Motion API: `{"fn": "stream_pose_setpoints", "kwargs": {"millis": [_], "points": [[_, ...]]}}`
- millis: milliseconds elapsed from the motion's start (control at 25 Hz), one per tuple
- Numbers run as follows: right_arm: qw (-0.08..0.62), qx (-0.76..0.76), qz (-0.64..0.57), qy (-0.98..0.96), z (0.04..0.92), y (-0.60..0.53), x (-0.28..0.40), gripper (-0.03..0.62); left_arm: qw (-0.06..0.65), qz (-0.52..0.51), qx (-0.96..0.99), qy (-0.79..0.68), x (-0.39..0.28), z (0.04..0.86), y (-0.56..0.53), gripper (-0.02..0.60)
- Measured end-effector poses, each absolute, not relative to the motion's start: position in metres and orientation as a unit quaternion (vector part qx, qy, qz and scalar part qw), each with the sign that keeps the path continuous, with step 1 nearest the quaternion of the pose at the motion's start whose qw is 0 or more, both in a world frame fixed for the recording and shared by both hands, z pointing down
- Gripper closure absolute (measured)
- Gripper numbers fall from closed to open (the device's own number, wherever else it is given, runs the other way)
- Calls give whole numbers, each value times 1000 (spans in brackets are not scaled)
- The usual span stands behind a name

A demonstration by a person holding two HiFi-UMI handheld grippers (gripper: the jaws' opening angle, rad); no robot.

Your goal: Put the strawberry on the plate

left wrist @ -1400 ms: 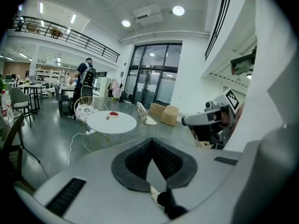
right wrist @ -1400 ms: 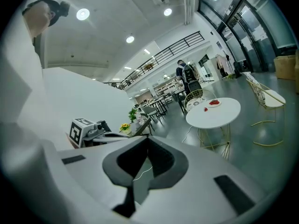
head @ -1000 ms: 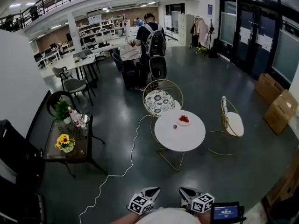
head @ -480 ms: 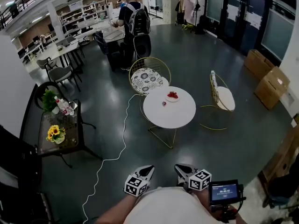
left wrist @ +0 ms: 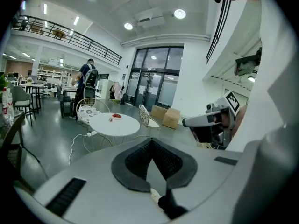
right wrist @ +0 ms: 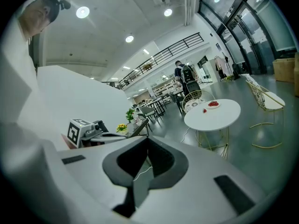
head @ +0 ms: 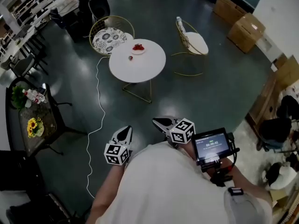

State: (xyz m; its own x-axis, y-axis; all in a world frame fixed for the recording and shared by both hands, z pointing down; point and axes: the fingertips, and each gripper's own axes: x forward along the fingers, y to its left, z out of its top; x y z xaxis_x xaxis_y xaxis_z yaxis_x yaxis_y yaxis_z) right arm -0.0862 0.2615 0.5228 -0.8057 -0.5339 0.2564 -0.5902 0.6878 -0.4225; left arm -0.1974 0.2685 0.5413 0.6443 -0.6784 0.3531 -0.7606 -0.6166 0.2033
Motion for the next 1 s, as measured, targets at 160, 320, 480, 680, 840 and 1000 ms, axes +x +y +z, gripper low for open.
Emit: {"fn": "stream_pose_setpoints", "kwargs": {"millis": [160,320,480,680,840,1000], "points": [[65,319,260,-909,520,269,-79,586,189,131,890,-394,-193,550,278,574],[66,330,270,-902,525,272,-73,586,195,135,892,-386,-189,553,279,574],[68,330,280,-899,529,270,-75,586,198,138,893,-381,-186,552,274,574],[67,327,288,-897,535,254,-73,586,196,142,892,-382,-181,550,259,574],[67,319,296,-898,541,244,-74,586,202,138,884,-398,-186,553,250,574],[65,313,302,-898,543,226,-70,586,207,142,881,-401,-179,554,233,574]]}}
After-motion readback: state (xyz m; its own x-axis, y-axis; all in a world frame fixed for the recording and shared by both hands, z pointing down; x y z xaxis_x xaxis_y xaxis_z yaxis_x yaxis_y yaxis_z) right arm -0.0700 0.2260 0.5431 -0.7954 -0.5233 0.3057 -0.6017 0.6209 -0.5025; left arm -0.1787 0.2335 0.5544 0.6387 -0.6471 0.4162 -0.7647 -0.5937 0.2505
